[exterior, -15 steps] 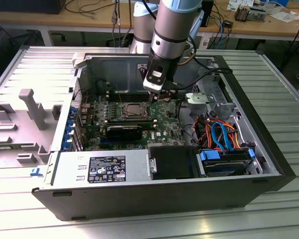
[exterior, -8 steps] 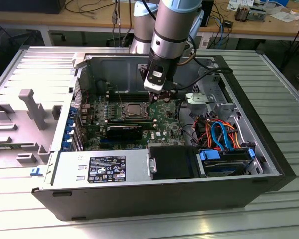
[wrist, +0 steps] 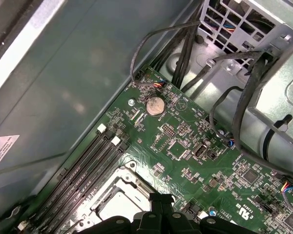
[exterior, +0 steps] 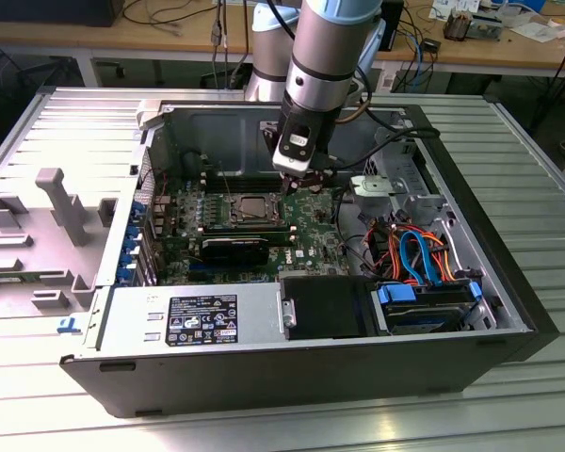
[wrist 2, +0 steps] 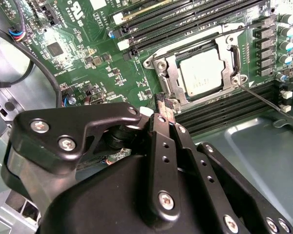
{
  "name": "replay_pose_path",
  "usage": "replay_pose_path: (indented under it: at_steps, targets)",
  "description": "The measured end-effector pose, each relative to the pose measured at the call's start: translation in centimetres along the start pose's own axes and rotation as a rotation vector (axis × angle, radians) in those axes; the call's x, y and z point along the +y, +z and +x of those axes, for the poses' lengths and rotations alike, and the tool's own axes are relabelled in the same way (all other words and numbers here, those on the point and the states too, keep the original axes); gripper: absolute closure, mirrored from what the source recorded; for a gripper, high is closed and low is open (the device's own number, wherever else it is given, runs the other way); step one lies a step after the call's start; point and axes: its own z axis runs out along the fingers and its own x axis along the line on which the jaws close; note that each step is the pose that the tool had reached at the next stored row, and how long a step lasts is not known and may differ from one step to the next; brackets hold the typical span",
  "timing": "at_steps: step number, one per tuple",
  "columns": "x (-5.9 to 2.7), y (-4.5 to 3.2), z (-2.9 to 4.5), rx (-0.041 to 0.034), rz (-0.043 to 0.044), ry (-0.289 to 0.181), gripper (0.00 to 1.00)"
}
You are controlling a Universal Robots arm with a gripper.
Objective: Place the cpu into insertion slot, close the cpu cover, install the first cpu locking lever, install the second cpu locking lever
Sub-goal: 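Install the first cpu locking lever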
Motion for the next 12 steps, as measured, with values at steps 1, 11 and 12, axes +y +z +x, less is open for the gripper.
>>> replay_pose_path:
  at_steps: [1,11,12]
  targets:
    - [0.00,0.00,0.00,0.0000,0.0001,-0.001,0.89]
    - [0.00,0.00,0.00,-0.0004,0.0026,-0.021,0.89]
    - [0.00,0.00,0.00,-0.0004,0.0028,-0.023,0.89]
